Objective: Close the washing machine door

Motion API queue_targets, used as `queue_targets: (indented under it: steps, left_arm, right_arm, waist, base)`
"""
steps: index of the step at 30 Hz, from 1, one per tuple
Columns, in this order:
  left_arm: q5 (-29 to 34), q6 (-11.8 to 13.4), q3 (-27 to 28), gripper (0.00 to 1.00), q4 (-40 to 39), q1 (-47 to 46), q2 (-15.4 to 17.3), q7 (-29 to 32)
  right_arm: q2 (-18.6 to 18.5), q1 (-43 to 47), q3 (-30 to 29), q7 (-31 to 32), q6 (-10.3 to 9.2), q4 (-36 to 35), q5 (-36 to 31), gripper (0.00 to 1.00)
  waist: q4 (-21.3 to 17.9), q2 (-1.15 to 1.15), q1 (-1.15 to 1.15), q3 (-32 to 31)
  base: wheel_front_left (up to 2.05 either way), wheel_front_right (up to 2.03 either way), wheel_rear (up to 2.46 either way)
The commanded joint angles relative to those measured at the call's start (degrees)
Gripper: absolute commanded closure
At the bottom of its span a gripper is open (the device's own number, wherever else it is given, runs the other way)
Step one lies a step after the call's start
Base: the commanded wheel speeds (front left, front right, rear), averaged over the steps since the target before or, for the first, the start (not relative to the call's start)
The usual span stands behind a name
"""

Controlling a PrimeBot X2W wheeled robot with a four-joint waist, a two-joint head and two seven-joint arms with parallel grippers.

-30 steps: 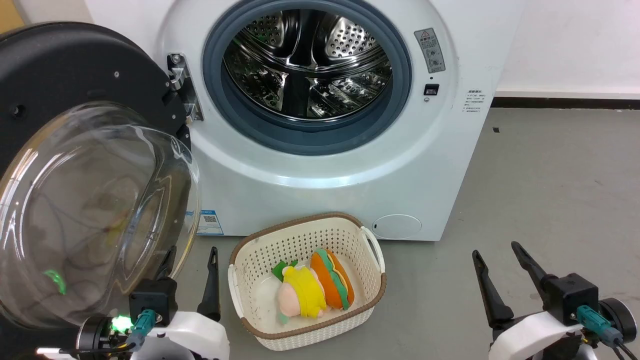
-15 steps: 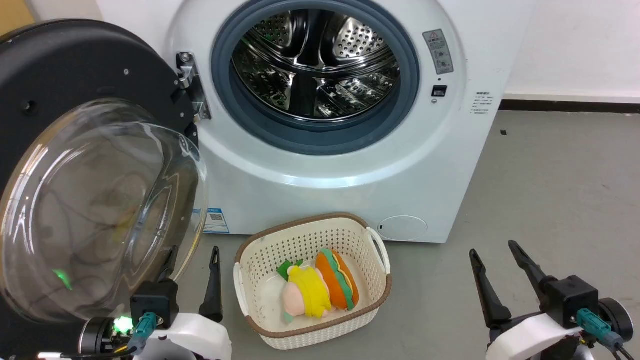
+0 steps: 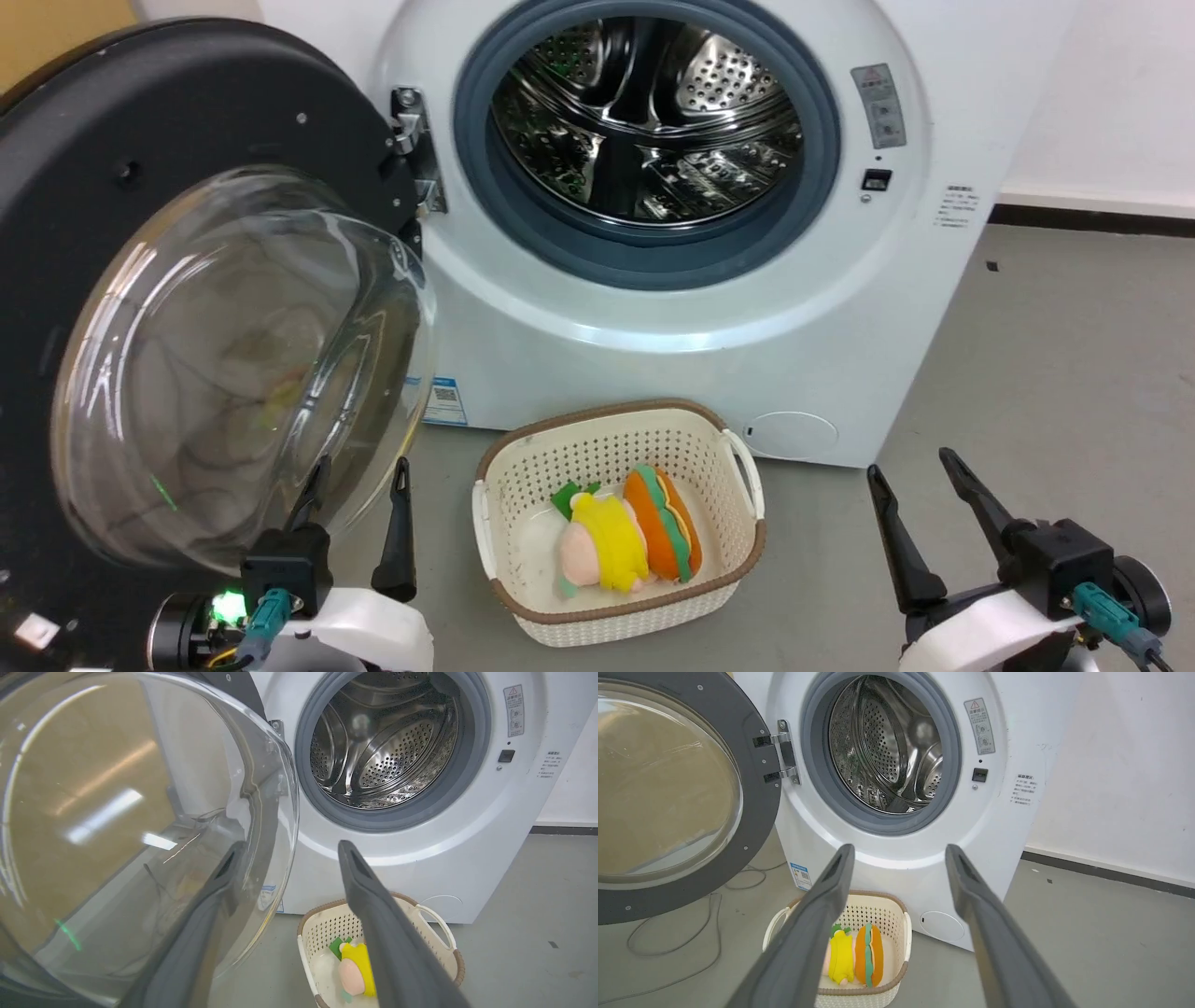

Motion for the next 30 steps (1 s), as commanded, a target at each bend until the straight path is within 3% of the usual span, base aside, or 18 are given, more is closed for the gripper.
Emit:
queue_targets:
  steps: [1,30]
  left_arm:
    - [-0.36,0.29,-0.12,0.0,0.17,0.47,0.0,-0.55]
    - [-1.26,1.49,-0.54,0.0,0.33,1.0,-0.01,-4.01]
  right_arm:
    - [-0.27,0.75,0.15,-0.53,0.01,0.12,0.69,0.0]
    - [-0.48,1.17,2.55,-4.0,0.02,0.7,2.64,0.0]
  waist:
    - [0.46,0.0,0.0,-0.03]
    - [10.71,0.0,0.0,-0.28]
  base:
    - [0.0,0.0,0.0]
    - [0.0,0.0,0.0]
